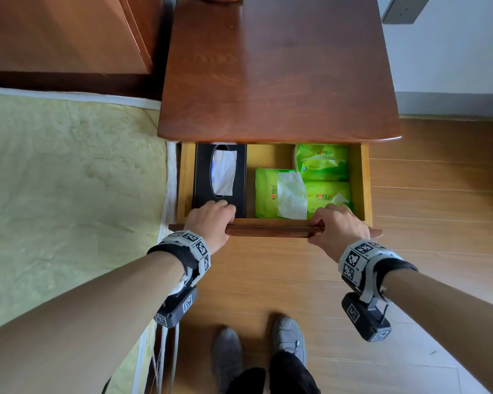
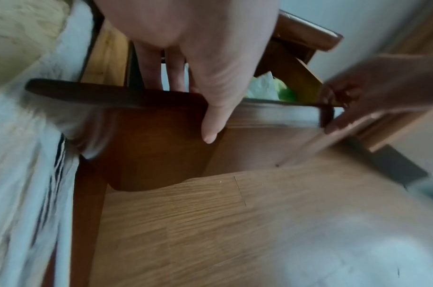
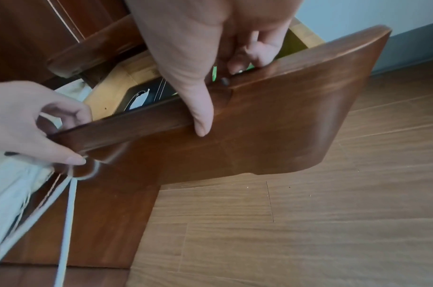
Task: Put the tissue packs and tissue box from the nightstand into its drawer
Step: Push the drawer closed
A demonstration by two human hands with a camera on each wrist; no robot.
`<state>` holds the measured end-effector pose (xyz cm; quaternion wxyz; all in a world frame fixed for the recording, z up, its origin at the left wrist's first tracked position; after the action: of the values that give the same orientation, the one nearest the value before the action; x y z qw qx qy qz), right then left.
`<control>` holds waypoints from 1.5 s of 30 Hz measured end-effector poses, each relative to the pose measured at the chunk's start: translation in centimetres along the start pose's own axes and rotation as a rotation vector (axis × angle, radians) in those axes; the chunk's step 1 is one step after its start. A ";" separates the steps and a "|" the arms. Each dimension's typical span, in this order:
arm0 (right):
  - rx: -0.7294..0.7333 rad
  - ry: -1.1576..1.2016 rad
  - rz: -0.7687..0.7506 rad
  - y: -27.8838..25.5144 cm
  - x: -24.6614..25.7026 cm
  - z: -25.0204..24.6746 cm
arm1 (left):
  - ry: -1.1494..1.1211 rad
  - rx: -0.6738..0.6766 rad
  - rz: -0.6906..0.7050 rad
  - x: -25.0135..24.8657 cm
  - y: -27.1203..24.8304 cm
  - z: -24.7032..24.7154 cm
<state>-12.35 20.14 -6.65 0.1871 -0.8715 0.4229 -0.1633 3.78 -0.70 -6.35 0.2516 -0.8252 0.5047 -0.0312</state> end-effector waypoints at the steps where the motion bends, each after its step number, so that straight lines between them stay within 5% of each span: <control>1: -0.014 -0.061 -0.028 0.0 0.2 0.1 | 0.044 -0.007 0.024 -0.2 0.0 0.1; 7: -0.108 -0.252 -0.137 0.4 1.2 0.7 | 0.218 0.037 0.162 -0.8 0.7 -0.1; 21: -0.112 -0.342 -0.192 -1.1 1.9 -4.4 | 0.270 0.079 0.236 -0.5 0.5 -5.0; 30: -0.187 -0.353 -0.193 3.2 2.3 -6.4 | 0.289 0.015 0.216 0.2 4.3 -7.2; 39: -0.295 -0.109 -0.136 3.4 1.5 -4.4 | 0.089 -0.154 0.197 1.4 4.6 -5.6; 45: -0.297 0.292 -0.086 1.2 1.4 -4.0 | -0.289 -0.295 0.185 1.4 2.1 -7.3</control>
<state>-14.11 17.55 -3.52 -0.0140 -0.8739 0.4272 -0.2316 0.55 -5.48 -1.15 0.1996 -0.7990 0.5362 0.1850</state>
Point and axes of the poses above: each hand's wrist, its own y-axis towards the middle knuckle, its own z-axis out of the palm, x = y × z, the point moved 3 cm from there along y, towards the middle knuckle, and after that the axes turned 5 degrees about -y, right-handed, at the moved point
